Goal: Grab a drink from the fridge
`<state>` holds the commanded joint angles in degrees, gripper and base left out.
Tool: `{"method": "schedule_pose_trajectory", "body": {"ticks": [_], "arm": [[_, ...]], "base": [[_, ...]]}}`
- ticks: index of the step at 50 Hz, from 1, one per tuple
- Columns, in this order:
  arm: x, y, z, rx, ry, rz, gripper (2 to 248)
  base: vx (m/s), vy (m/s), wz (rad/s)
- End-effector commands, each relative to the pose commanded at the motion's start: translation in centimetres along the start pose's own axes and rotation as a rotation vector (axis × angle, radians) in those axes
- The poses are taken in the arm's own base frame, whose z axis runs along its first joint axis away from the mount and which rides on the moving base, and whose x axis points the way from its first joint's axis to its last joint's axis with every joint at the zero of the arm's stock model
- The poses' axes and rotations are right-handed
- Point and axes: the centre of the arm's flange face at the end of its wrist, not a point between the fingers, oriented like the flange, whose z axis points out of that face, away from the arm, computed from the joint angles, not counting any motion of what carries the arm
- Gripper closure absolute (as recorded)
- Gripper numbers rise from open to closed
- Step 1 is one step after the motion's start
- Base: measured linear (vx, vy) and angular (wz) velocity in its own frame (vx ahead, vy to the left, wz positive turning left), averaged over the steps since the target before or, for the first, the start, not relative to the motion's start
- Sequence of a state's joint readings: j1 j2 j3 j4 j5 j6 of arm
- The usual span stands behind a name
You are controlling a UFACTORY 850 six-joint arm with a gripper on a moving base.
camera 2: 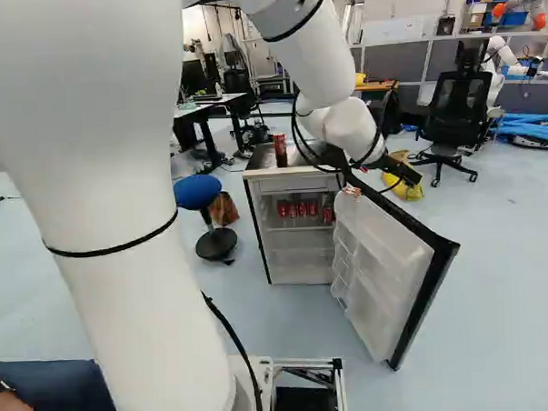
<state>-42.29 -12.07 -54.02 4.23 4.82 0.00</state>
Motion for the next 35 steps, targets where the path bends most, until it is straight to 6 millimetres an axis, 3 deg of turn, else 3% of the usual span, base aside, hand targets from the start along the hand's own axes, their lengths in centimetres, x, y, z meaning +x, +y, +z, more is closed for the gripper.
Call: {"method": "schedule_pose_trajectory", "body": {"ticks": [35], "arm": [[2.3,4.1,3.5,-0.052,-0.086,0.13,3]], "base": [[0.0,0.0,0.0]]}}
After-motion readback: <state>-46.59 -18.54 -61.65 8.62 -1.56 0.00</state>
